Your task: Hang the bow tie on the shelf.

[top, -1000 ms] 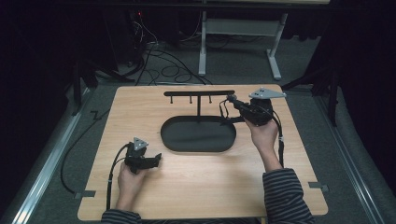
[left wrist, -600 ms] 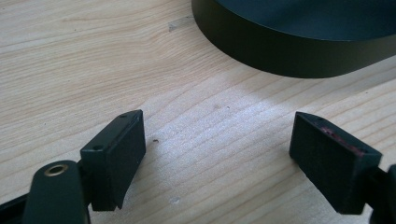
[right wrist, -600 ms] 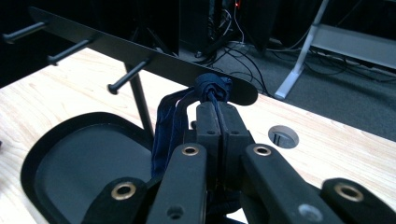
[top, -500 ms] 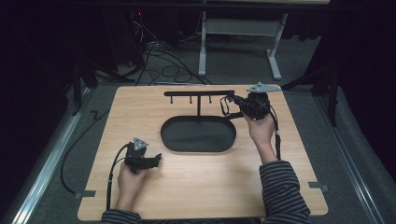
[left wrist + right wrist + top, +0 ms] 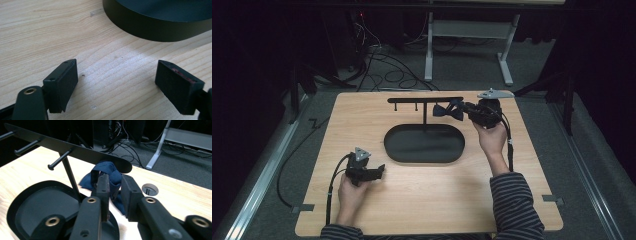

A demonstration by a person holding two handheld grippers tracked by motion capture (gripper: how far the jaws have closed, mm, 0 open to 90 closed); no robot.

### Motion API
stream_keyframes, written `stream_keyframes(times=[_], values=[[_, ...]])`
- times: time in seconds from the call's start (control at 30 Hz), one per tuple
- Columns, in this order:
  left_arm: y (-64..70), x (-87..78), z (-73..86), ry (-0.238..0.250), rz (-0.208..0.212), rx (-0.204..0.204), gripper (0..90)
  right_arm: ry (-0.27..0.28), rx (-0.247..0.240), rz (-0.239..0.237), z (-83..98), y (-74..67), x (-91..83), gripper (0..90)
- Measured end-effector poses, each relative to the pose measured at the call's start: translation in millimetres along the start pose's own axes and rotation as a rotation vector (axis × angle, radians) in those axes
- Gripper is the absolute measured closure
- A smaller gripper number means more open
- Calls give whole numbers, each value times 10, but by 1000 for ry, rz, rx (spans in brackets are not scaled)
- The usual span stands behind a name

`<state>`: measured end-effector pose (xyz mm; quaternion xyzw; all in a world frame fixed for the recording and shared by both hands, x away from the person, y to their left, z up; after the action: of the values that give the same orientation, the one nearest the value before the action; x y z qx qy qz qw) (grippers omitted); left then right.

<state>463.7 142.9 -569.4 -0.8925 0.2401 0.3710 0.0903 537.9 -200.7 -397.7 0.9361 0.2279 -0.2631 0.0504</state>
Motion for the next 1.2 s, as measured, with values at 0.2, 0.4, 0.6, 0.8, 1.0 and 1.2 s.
stream_keyframes(times=[0.2, 0.4, 0.6, 0.8, 1.0, 1.2], values=[[0, 0, 0, 0, 0, 0, 189, 11, 20, -10, -11, 6, -75, 665], [-1, -1, 1, -2, 0, 2, 189, 29, 37, -22, -15, 36, -172, 595], [0, 0, 0, 0, 0, 0, 189, 38, 67, -41, 49, 107, -301, 545], [-1, -1, 1, -2, 0, 2, 189, 40, 74, -38, 144, 169, -382, 535], [0, -1, 1, -2, 0, 2, 189, 37, 89, -39, 208, 213, -437, 525], [-1, -1, 1, -2, 0, 2, 189, 41, 91, -37, 289, 246, -507, 515]])
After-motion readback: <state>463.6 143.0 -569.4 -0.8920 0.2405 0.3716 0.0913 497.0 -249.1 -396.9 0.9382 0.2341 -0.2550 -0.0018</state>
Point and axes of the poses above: each handheld gripper's, and its own axes: x roughly forward along the jaws, z roughly out of its underside, y roughly to its right, the point moved 9 cm from there along x, roughly forward along the jaws, and after that the axes turned 2 degrees about -y, right-handed, at the moved point
